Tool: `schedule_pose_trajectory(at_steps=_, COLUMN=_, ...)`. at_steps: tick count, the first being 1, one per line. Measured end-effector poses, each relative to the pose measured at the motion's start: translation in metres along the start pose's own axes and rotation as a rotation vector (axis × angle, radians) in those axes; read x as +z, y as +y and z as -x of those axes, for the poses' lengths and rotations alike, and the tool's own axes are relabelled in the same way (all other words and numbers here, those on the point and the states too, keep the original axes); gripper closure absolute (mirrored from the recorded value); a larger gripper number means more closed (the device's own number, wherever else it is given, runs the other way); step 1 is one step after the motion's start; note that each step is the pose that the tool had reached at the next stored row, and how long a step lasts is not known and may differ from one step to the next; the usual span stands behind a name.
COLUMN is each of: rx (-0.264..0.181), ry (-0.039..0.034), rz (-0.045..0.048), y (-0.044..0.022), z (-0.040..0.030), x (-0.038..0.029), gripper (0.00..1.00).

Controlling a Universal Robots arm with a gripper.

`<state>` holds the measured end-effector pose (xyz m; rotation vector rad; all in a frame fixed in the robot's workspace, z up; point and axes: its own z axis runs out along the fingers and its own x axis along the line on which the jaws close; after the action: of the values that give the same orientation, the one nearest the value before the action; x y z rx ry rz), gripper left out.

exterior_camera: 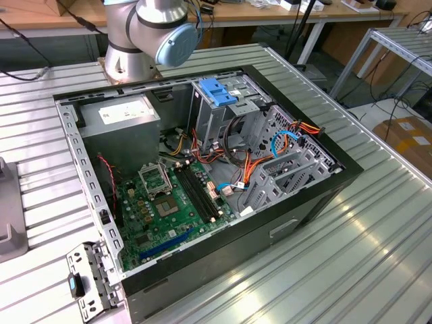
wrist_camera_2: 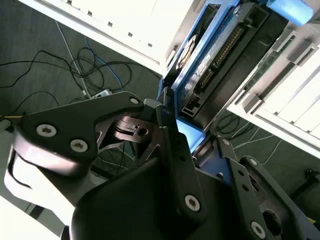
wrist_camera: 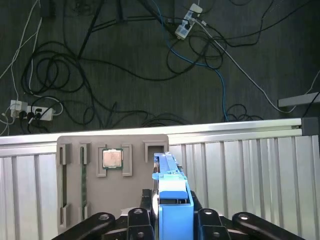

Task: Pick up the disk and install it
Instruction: 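Pick up the disk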

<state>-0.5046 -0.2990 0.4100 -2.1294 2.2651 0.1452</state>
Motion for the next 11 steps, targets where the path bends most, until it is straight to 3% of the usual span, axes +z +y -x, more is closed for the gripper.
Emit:
schedule_pose_trajectory(at_steps=1, rx=0.000, ry=-0.0002, rz=0.0001, y=0.0004, z=0.0007, x=-0.0084, gripper=0.63)
schedule_pose_trajectory(at_steps=11, rx=0.000, ry=-0.0008, rz=0.0001, y=0.0018, z=0.0032, x=-0.0371, gripper=0.63)
